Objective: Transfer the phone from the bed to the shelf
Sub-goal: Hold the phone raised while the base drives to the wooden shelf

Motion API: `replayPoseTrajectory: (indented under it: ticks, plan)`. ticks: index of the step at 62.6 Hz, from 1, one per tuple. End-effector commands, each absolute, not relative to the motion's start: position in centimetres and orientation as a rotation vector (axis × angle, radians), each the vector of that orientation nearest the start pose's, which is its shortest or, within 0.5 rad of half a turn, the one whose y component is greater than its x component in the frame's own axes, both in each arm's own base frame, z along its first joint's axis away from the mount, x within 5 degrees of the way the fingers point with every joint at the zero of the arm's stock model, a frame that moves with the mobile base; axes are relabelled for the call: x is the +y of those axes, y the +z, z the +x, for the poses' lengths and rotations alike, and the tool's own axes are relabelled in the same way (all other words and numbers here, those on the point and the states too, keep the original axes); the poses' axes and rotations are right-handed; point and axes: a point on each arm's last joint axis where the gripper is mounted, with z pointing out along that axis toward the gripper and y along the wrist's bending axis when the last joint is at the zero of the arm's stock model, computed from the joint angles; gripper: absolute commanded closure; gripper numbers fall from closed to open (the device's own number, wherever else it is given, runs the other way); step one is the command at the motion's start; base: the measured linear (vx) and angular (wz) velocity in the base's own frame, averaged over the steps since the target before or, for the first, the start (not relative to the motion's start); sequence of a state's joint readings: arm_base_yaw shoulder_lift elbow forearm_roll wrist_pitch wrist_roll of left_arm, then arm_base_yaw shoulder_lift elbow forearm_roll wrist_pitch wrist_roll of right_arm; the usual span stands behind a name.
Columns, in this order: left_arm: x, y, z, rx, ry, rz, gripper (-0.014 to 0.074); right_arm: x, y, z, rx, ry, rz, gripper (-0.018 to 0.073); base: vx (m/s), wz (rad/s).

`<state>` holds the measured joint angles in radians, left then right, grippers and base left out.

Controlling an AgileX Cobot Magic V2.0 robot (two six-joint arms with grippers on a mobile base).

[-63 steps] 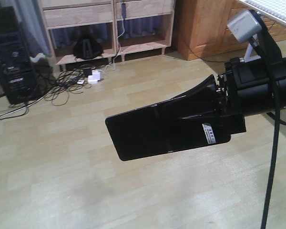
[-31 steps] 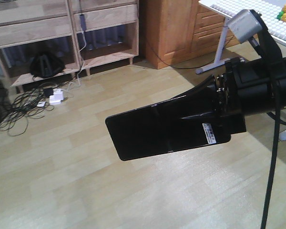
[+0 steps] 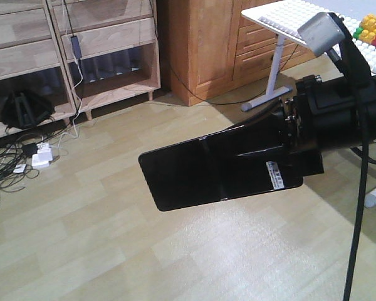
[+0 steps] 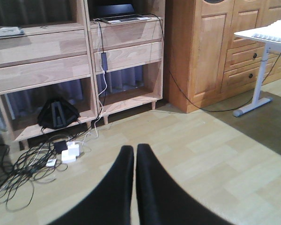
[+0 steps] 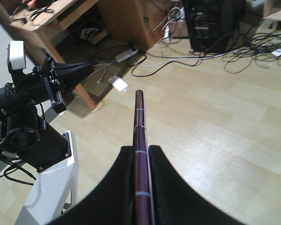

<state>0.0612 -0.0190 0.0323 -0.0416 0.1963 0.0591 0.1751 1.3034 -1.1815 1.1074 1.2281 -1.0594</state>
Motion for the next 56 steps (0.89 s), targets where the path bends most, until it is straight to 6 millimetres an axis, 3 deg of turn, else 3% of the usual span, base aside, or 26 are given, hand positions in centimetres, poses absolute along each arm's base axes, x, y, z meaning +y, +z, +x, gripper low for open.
replayPoseTrajectory:
  ticks: [1,56]
  plan:
    - [0.29,18.98,5.58,1.622,0.049,-0.038,0.0595,11.96,39.96,21.31,1.839,1.159,-1.067,0.0561,0.46,-0.05]
    - [0.29,18.98,5.58,1.622,0.049,-0.038,0.0595,11.96,39.96,21.30,1.839,1.160,-1.068,0.0561,0.47,-0.06]
